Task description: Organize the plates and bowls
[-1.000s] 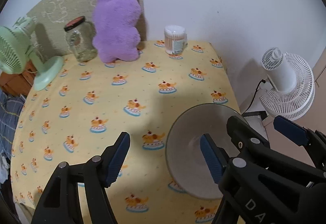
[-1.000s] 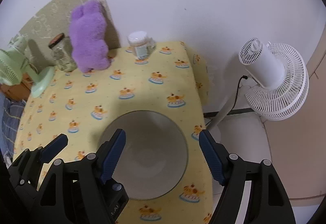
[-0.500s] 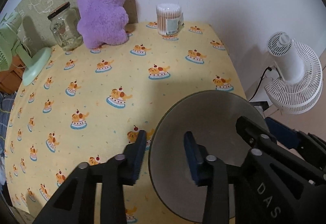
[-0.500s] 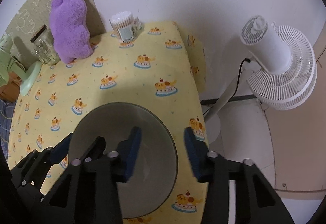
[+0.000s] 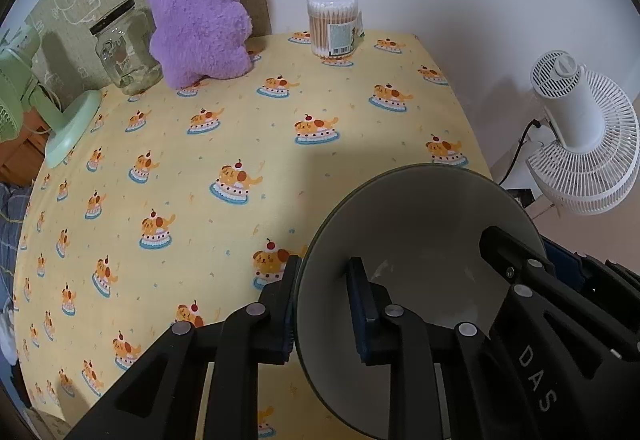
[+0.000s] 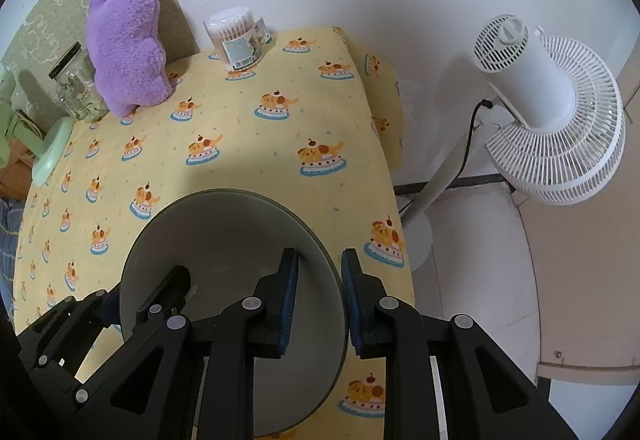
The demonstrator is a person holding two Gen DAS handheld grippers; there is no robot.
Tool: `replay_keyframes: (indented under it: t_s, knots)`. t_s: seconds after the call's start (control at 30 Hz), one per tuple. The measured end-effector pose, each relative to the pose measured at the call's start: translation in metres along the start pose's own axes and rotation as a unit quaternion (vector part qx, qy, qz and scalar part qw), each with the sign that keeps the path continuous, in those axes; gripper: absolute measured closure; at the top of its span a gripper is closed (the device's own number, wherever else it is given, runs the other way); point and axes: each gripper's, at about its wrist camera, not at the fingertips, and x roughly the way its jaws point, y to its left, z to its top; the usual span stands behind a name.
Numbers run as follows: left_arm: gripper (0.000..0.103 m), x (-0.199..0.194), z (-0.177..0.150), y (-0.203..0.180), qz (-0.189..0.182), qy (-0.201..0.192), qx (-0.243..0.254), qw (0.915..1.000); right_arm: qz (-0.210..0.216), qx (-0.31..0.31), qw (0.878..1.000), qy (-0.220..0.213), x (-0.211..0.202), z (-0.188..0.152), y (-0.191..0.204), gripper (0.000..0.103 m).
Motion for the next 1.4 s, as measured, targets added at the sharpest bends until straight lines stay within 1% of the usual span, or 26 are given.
replay_keyframes:
  t_s: [0.1, 0.3, 0.63, 1.03, 1.23, 1.4]
  knots:
    - [0.082, -0.006, -0.002, 0.000, 0.002, -0.004, 0.003, 1.0000, 0.002, 0.003, 1.000, 0.003, -0.004, -0.002, 0.000, 0.078]
    - [0.082, -0.022, -0.008, 0.004, 0.000, -0.013, 0.003, 0.9999, 0.001, 0.003, 1.000, -0.004, -0.018, -0.008, 0.004, 0.078]
    - [0.082, -0.058, -0.022, 0.019, -0.005, -0.029, -0.002, 0.9996, -0.003, -0.002, 1.000, -0.021, -0.056, -0.022, 0.017, 0.078]
    - [0.082, -0.102, -0.042, 0.049, -0.020, -0.048, -0.007, 0.9986, -0.009, 0.003, 0.999, -0.045, -0.105, -0.048, 0.045, 0.078]
    - [0.082, -0.125, -0.052, 0.071, -0.021, -0.068, -0.004, 0.9974, -0.012, -0.004, 0.998, -0.060, -0.130, -0.060, 0.069, 0.078]
    - [0.082, -0.141, -0.061, 0.093, -0.021, -0.079, -0.011, 0.9966, -0.011, -0.009, 0.997, -0.072, -0.148, -0.071, 0.092, 0.078]
